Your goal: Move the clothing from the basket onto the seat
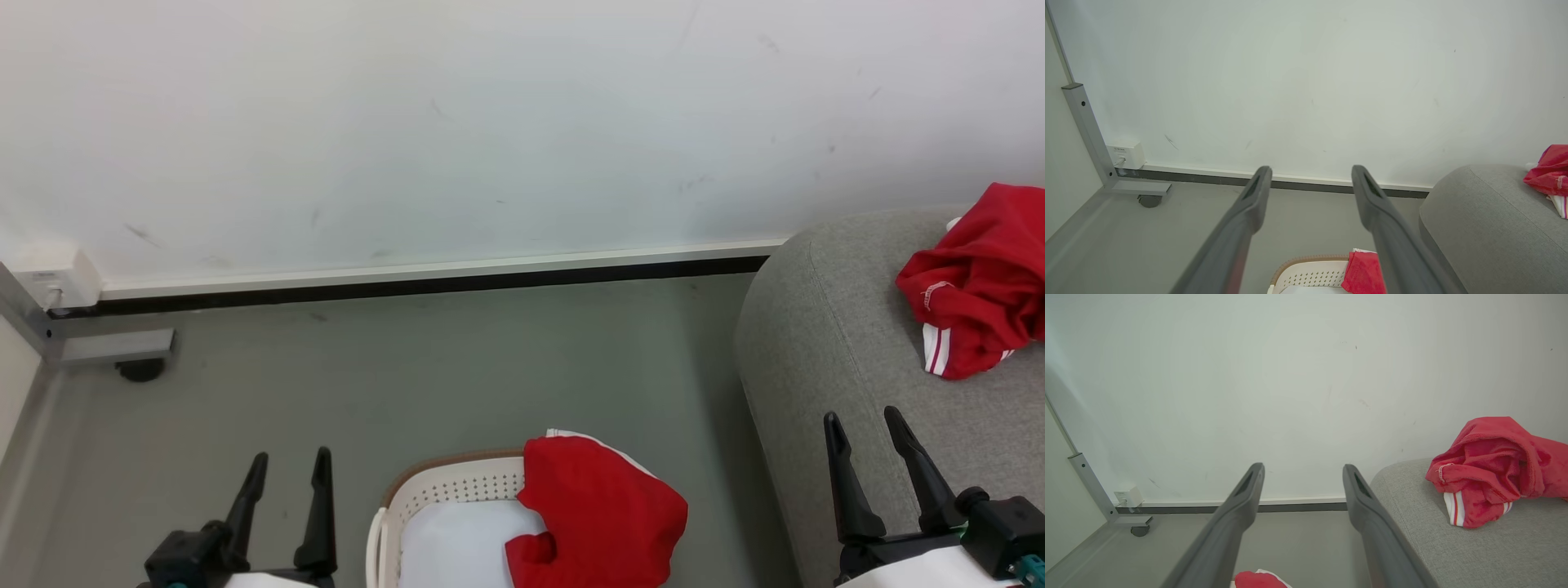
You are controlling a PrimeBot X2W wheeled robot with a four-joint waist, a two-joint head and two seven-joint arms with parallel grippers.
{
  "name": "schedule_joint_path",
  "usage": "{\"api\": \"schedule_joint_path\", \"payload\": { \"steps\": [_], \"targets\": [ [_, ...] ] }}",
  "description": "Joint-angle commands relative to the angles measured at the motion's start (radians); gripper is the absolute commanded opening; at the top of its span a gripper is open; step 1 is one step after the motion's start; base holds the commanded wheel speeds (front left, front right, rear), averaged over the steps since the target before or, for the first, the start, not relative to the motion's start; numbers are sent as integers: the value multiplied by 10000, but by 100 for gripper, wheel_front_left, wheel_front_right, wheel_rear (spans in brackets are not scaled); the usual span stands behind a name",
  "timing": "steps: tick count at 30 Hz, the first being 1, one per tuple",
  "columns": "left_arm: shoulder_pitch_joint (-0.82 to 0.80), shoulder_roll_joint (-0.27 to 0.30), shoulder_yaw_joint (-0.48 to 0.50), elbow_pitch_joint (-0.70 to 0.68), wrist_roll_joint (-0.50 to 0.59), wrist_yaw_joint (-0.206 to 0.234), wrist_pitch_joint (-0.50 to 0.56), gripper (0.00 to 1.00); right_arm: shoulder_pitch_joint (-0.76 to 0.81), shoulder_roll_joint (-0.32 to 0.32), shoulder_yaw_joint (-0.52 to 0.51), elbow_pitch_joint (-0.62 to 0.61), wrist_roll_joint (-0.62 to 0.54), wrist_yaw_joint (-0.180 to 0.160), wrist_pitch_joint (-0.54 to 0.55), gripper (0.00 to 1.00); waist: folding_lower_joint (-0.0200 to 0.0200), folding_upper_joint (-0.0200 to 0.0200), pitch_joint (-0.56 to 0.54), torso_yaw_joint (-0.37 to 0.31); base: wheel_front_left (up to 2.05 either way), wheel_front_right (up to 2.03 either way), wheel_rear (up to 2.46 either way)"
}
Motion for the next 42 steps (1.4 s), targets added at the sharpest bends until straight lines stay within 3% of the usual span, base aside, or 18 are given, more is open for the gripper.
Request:
{"api": "schedule_joint_path", "payload": {
  "steps": [1, 15, 27, 35, 42],
  "targets": [
    [-67, 22, 49, 33, 89, -9, -5, 100, -79, 11, -4, -35, 10, -22, -33, 100, 1, 0, 1, -7, 0, 0, 0],
    [-223, 14, -70, 41, -45, -62, -5, 100, -227, 1, 68, -80, 31, -22, -34, 100, 1, 0, 237, -208, 0, 0, 0],
    [-1205, 81, -643, 535, 430, -334, -5, 100, -1027, -214, -299, -199, 345, -22, -32, 100, 1, 0, 1444, -856, 0, 0, 0],
    [-2461, 518, -1260, 1520, 712, -490, -5, 100, -2031, -100, -510, -449, 834, -22, -32, 100, 1, 0, 2829, -1462, 0, 0, 0],
    [-3946, 938, -2411, 3484, 685, -520, 78, 100, -2780, 47, -775, -635, 929, -22, -19, 100, 1, 0, 4087, -1899, 0, 0, 0]
  ]
}}
